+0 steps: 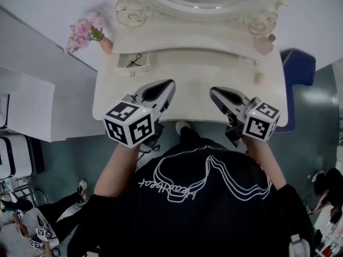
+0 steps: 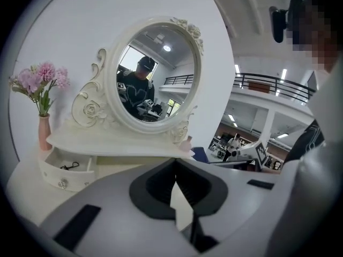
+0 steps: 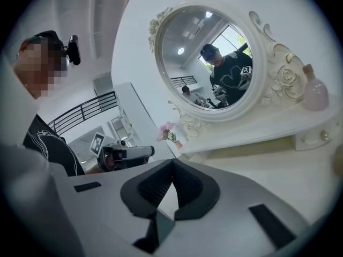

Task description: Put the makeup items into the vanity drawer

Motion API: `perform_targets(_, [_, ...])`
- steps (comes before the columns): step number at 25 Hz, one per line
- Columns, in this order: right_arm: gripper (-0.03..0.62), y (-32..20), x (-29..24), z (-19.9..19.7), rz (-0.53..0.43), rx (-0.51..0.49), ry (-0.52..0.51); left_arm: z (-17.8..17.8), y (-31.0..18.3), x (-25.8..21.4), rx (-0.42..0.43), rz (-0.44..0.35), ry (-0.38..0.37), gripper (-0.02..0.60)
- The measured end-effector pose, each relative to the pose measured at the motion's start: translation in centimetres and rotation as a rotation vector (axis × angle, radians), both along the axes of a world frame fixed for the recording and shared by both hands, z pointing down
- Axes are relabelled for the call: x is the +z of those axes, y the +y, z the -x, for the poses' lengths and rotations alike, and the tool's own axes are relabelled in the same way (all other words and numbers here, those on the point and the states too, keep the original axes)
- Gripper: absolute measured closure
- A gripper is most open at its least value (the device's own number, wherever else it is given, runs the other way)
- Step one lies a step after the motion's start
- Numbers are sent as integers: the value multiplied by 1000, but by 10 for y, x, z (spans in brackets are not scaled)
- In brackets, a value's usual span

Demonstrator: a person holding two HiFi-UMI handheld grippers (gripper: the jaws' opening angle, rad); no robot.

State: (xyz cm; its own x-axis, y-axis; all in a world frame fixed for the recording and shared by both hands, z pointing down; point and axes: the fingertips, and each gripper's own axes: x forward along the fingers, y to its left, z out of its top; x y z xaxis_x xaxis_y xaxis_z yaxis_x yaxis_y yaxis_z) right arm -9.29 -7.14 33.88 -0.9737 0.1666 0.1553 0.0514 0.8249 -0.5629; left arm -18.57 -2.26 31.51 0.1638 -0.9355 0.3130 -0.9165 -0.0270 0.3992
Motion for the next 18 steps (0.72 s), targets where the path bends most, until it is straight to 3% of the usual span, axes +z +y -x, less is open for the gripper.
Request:
perform_targets(5, [589, 8, -2, -32, -21, 62, 10, -51, -3, 10, 78, -14, 111, 575])
perform_targets(10, [589, -5, 1, -69, -42, 140, 33, -80, -16, 17, 127, -6, 135, 575])
perform_targets(18, [588, -52, 23, -115, 11, 268, 79, -123, -57, 33, 214, 43, 140, 575])
